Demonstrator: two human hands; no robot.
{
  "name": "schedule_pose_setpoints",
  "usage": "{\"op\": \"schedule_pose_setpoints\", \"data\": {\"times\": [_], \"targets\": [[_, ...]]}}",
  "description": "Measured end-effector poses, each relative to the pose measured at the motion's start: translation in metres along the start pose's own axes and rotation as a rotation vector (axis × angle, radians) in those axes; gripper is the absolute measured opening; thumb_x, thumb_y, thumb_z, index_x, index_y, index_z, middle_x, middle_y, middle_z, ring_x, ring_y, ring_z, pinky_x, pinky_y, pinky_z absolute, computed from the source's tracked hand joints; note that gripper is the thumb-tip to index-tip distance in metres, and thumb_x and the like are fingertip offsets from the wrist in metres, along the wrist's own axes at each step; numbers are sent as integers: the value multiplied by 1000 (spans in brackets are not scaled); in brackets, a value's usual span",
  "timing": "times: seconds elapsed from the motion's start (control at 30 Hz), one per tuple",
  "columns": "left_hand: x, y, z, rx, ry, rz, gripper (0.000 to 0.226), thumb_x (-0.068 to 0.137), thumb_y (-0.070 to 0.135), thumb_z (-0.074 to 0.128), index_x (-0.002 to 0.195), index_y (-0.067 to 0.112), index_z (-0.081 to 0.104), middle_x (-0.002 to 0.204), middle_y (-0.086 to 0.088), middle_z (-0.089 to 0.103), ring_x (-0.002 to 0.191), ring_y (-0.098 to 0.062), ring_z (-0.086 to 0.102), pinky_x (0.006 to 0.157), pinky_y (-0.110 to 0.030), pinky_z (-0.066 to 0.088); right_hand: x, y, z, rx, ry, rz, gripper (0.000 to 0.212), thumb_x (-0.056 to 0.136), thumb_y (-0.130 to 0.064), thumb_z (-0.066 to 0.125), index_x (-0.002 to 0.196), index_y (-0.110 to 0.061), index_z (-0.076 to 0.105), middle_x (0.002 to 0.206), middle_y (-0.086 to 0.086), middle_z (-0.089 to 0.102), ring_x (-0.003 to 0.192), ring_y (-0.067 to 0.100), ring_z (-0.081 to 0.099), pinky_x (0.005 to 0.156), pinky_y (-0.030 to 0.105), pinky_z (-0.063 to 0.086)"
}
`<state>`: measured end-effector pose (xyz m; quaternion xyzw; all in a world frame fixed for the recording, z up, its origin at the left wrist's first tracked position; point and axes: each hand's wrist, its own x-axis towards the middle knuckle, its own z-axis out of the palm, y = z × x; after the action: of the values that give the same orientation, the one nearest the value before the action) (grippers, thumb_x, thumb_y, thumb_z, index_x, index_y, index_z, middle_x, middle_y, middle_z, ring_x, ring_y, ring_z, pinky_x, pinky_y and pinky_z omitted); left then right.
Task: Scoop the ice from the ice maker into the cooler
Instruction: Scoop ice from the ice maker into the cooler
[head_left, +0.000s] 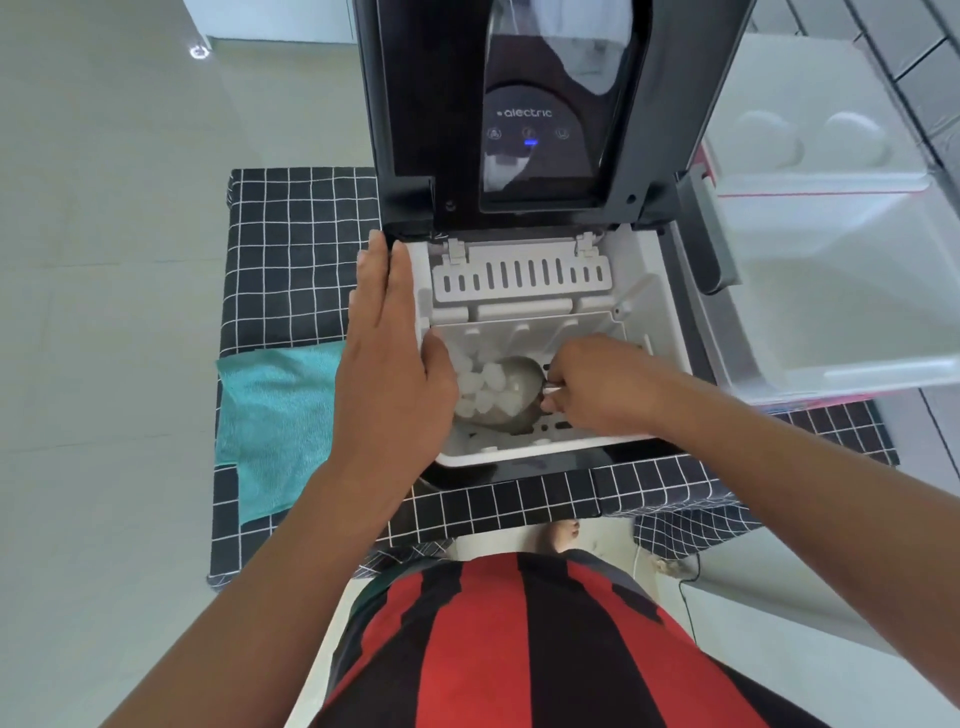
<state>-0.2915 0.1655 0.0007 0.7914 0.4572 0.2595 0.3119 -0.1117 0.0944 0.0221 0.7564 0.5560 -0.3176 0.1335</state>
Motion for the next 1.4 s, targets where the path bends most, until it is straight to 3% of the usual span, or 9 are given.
{"op": "schedule_pose_setpoints", "data": {"times": [0.23, 0.37, 0.43, 0.7, 0.77, 0.9, 1.17, 1.27, 1.4], "targets": [[1, -1, -2, 2, 4, 6, 73, 96, 11, 48, 158, 24, 12, 164, 16, 0, 149, -2, 6, 94, 11, 8, 6, 5, 10, 8, 119, -27, 21, 89, -28, 62, 76, -12, 61, 78, 5, 61, 70, 20, 59, 61, 30, 47], [1, 1, -2, -8, 9, 3, 73, 95, 9, 49, 158, 25, 13, 164, 16, 3, 146, 3, 9, 86, 14, 10, 8, 6, 9, -87, 170, -70, 5, 86, -19, 60, 84, -15, 58, 92, 6, 59, 82, 25, 61, 72, 38, 54], [1, 1, -2, 3, 14, 3, 73, 95, 9, 49, 158, 25, 14, 164, 16, 3, 147, 1, 10, 85, 14, 10, 8, 10, 6, -116, 155, -110, 8, 86, -21, 59, 90, -14, 61, 95, 8, 60, 84, 27, 62, 72, 41, 55], [1, -2, 0, 25, 25, 15, 68, 99, 16, 46, 158, 26, 13, 164, 16, 4, 149, -1, 7, 91, 13, 5, -2, 11, 1, -191, 303, -132, 7, 77, -22, 56, 72, -18, 54, 77, 2, 60, 73, 25, 58, 62, 34, 53], [2, -2, 0, 20, 26, 22, 61, 103, 22, 41, 158, 26, 14, 164, 15, 4, 149, -1, 6, 94, 11, 2, -8, 14, -6, -192, 356, -142, 11, 74, -29, 57, 68, -21, 52, 73, 0, 60, 67, 22, 56, 58, 30, 50], [0, -4, 1, -4, 25, 16, 54, 106, 30, 32, 157, 27, 15, 164, 17, 5, 148, 2, 3, 101, 3, 1, -20, 15, -16, -158, 412, -157, 20, 70, -33, 55, 79, -25, 71, 67, -4, 62, 64, 18, 56, 56, 27, 52], [-2, -2, -1, -51, 20, 0, 51, 107, 35, 27, 157, 27, 17, 164, 18, 7, 149, 0, 8, 119, -32, 21, -35, 32, -22, 134, 492, -257, 29, 64, -39, 57, 79, -25, 77, 61, -14, 50, 72, 8, 47, 67, 28, 45], [-2, -1, -1, -62, 23, 1, 51, 107, 34, 27, 156, 27, 18, 164, 18, 7, 149, -1, 8, 120, -36, 23, -35, 37, -22, 137, 533, -314, 20, 63, -32, 61, 69, -19, 75, 54, -15, 51, 76, 9, 45, 67, 25, 42], [-2, -1, -1, -68, 35, 7, 51, 106, 33, 28, 156, 27, 20, 163, 19, 9, 148, 2, 8, 118, -30, 21, -33, 42, -22, 94, 561, -342, 10, 62, -23, 70, 68, -17, 75, 66, -8, 61, 84, 14, 46, 72, 26, 44]]}}
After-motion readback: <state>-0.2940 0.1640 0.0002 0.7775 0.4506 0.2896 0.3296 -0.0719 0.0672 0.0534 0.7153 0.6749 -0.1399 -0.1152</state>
